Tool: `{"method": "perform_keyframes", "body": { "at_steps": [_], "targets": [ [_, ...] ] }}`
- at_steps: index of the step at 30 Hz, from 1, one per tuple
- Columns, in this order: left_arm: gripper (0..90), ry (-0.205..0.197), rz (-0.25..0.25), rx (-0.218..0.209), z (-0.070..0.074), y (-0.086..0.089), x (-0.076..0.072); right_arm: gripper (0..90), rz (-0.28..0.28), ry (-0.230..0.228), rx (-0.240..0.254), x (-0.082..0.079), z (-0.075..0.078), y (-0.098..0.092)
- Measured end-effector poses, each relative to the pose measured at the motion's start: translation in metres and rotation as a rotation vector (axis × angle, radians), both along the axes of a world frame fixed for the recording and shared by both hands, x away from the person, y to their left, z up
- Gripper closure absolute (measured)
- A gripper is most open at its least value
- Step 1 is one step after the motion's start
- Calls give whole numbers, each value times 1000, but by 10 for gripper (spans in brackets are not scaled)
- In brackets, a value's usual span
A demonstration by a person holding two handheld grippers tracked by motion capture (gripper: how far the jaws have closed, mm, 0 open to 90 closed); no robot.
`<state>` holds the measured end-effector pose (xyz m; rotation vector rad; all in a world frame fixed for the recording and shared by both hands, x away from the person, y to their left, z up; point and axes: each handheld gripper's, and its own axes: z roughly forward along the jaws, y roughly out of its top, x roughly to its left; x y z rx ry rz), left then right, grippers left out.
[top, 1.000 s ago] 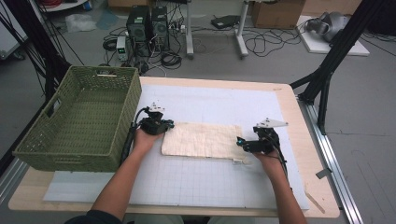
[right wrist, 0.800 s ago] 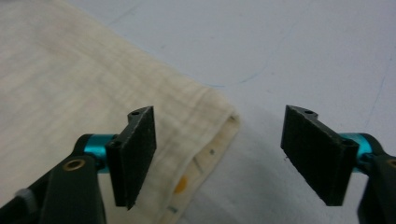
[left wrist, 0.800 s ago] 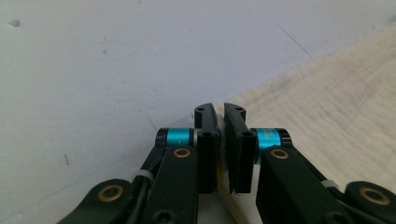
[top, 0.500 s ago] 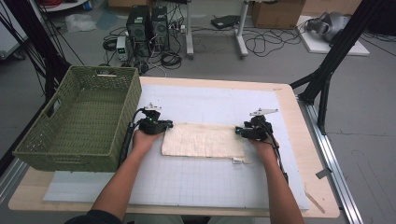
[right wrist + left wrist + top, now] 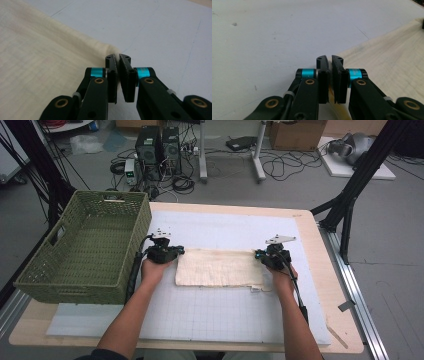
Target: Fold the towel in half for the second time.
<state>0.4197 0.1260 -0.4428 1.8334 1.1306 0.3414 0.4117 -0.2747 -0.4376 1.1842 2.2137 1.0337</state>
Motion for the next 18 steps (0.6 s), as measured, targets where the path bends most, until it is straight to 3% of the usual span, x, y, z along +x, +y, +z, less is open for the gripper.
{"method": "perform_keyframes", "body": {
  "at_steps": [2,3,7,10,12,15,18],
  "targets": [
    [843,-11,24,31,1,3,0,897,-19,-14,-24,-1,1,-1],
    [843,-8,28,22,1,6,0,897,-34,-24,-35,-2,1,-3],
    [843,-53,-3,32,4,7,-5,896,-77,-21,94,-4,0,-25],
    [842,-42,-4,32,2,4,-4,788,-55,-33,154,-3,3,-24],
    [842,-39,-6,43,1,3,-4,696,-41,-60,159,-2,4,-17],
    [841,-32,-6,51,1,4,-4,564,-19,-18,129,7,3,-3],
    [840,-29,0,48,1,6,-4,501,-35,-16,109,17,-1,9]
  ]
}}
